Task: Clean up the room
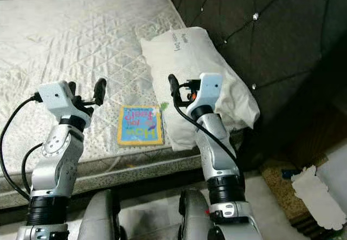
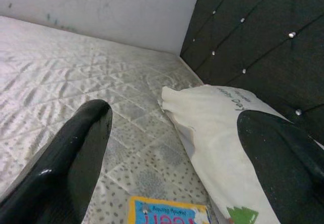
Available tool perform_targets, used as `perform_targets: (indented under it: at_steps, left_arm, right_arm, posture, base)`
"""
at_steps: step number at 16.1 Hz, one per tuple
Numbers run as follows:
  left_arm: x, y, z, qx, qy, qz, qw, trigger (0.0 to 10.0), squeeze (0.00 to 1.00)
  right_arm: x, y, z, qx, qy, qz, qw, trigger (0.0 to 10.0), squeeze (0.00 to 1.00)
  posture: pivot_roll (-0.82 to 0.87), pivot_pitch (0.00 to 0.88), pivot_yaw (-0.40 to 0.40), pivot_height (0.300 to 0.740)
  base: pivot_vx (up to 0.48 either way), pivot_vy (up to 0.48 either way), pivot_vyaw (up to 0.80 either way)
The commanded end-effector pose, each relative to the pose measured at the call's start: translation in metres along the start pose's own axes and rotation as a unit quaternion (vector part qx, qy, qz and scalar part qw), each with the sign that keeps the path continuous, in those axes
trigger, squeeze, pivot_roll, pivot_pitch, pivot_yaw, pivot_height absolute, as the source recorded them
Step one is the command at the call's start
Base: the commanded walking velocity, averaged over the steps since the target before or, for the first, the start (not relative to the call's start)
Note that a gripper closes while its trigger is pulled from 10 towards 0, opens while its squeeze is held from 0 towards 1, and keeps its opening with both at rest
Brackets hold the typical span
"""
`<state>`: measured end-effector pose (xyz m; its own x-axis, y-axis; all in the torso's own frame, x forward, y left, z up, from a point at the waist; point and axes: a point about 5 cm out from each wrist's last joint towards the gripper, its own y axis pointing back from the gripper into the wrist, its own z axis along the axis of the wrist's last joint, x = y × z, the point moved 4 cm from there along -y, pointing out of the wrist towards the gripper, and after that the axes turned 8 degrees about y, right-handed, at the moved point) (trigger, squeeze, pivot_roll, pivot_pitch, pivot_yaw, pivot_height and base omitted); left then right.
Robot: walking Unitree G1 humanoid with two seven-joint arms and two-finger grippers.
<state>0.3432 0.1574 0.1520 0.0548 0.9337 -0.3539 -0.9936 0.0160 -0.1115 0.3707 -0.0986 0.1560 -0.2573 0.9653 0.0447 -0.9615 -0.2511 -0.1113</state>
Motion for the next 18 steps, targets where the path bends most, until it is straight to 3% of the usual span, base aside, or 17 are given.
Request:
perform_targets:
  at_steps: [1,8,18]
  left_arm:
    - [-0.0038,-0.0027,0.0024,-0.001,-0.006,-0.007,1.000,10.0,0.00]
    - [0.0003,-0.0045,0.0031,-0.003,-0.026,0.009,1.000,10.0,0.00]
    - [-0.0017,-0.0055,0.0000,0.004,-0.027,0.007,1.000,10.0,0.00]
  right_arm:
    - [0.0022,-0.0036,0.0078,-0.009,0.006,0.007,1.000,10.0,0.00]
    - [-0.0021,-0.0045,0.0093,-0.010,0.011,-0.003,1.000,10.0,0.00]
    - [-0.0042,-0.0044,0.0048,0.000,0.025,-0.013,1.000,10.0,0.00]
  posture:
    - [-0.08,0.000,-0.013,0.683]
    - [-0.08,0.000,-0.007,0.740]
    - [-0.08,0.000,-0.010,0.740]
  base:
    - [0.000,0.000,0.00]
    - [0.000,0.000,0.00]
    - [0.000,0.000,0.00]
